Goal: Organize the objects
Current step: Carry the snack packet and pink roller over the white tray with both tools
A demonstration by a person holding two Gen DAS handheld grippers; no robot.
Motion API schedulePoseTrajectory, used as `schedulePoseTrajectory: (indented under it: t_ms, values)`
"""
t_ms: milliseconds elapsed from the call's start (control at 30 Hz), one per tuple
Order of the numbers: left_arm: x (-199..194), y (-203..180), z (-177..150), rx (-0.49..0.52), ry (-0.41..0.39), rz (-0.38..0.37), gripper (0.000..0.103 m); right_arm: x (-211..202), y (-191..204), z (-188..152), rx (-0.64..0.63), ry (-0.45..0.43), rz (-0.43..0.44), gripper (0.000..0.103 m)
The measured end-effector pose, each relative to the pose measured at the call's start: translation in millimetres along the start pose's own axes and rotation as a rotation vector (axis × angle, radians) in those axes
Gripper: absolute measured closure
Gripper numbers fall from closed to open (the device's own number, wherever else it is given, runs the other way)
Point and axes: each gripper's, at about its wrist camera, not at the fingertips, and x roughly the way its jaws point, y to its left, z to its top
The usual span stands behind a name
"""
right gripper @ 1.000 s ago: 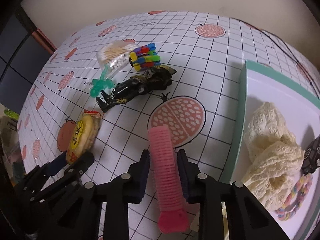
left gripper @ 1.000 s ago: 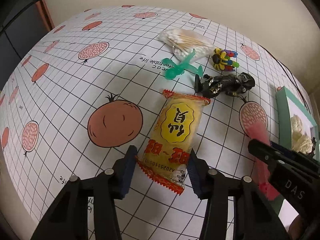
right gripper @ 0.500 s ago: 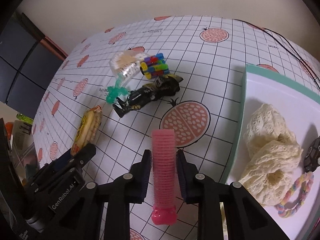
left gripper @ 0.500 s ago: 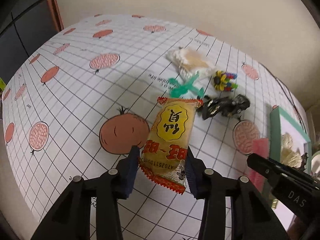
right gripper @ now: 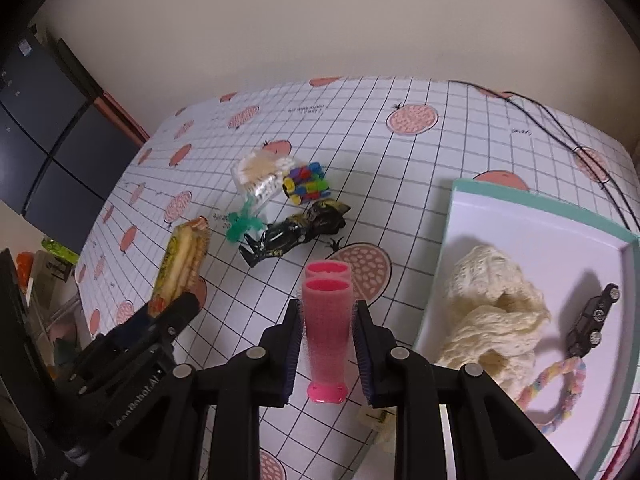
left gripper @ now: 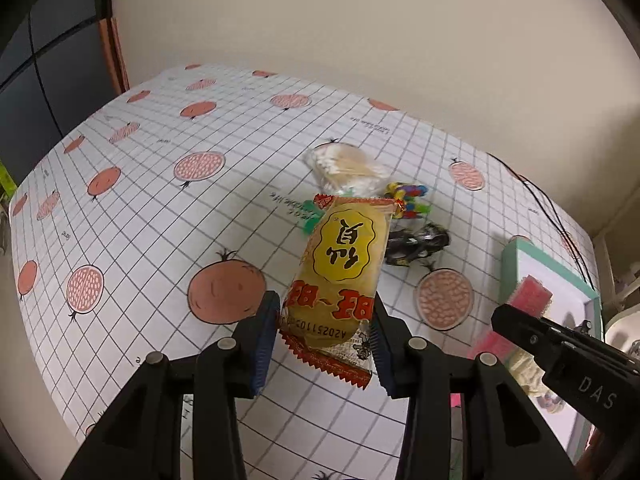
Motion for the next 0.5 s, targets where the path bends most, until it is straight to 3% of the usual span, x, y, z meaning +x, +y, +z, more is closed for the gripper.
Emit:
schedulePoseTrajectory:
  t_ms: [500]
  values:
    - [-29.4,-56.8,-8.7,0.055,-0.049,-0.106,0.059,-65.5,-51.4,7.1,0.07,-0.134,0.006,0.076]
